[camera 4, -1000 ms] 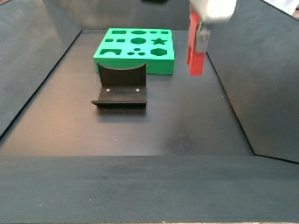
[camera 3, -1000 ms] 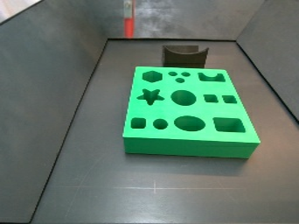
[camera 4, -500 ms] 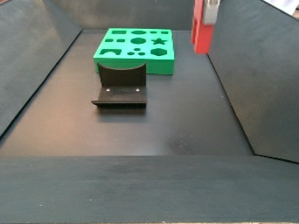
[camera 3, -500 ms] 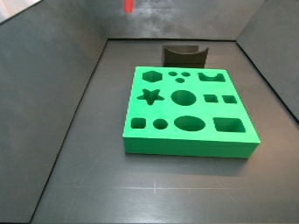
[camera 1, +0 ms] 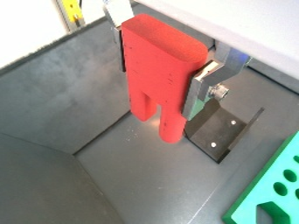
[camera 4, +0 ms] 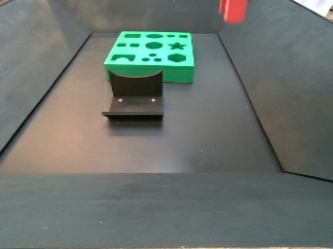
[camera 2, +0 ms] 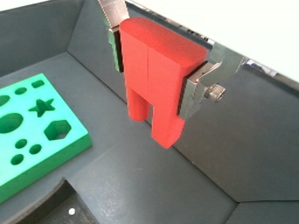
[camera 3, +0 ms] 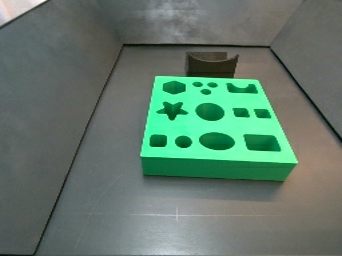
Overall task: Pick up the square-circle object. Move up. Rotate the square-circle object. Move to above the board. Insert the square-circle object.
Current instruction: Move to above the board.
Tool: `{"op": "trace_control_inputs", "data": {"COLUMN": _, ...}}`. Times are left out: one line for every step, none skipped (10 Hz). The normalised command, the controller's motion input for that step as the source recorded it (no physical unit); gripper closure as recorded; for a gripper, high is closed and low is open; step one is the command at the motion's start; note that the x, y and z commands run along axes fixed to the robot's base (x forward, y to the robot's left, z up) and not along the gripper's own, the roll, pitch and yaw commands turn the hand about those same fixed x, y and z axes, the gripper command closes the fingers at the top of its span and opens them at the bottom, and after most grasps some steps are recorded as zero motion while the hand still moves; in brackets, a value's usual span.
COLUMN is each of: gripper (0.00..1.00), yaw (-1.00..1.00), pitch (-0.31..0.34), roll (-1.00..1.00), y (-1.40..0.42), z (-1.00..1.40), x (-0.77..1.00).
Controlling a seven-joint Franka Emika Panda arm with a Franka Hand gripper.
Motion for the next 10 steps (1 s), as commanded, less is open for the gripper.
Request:
{"op": "trace_control_inputs", "data": {"gripper": 1.0, "yaw": -0.05, "pitch": 0.094, "roll": -0.03, "y": 0.05, "z": 0.45, "x": 0.01}}
{"op": "trace_control_inputs", "data": {"gripper": 1.0, "yaw": -0.05, "pitch": 0.092, "roll": -0.03, "y": 0.04, "z": 0.18, "x": 0.01}}
{"op": "trace_control_inputs", "data": {"gripper": 1.0, "yaw": 1.0, "pitch": 0.001, "roll": 0.02, "y": -1.0, "z": 0.07, "x": 0.17}}
{"op": "trace_control_inputs", "data": {"gripper": 1.0, "yaw": 1.0, "pitch": 0.001, "roll": 0.02, "y": -1.0, "z": 0.06, "x": 0.17}}
{"op": "trace_control_inputs", "data": {"gripper": 1.0, "yaw": 1.0, "pitch": 0.002, "roll": 0.03, "y": -1.0, "z": 0.07, "x": 0.17}}
{"op": "trace_control_inputs", "data": {"gripper": 1.0, "yaw": 1.0, "pitch": 0.002, "roll": 0.02, "y": -1.0, "z": 0.07, "x": 0.17}}
{"op": "trace_control_inputs", "data": {"gripper": 1.0, "yaw": 1.0, "pitch": 0.006, "roll": 0.03, "y": -1.0, "z": 0.07, "x": 0.18}}
{"op": "trace_control_inputs", "data": {"gripper": 1.0, "yaw": 1.0, "pitch": 0.007, "roll": 0.03, "y": -1.0, "z": 0.07, "x": 0.18}}
{"op": "trace_control_inputs", "data": {"gripper": 1.0, "yaw": 1.0, "pitch": 0.012, "roll": 0.03, "y": -1.0, "z": 0.07, "x": 0.19}}
{"op": "trace_control_inputs", "data": {"gripper": 1.0, "yaw": 1.0, "pitch": 0.015, "roll": 0.04, "y": -1.0, "z": 0.07, "x": 0.2}}
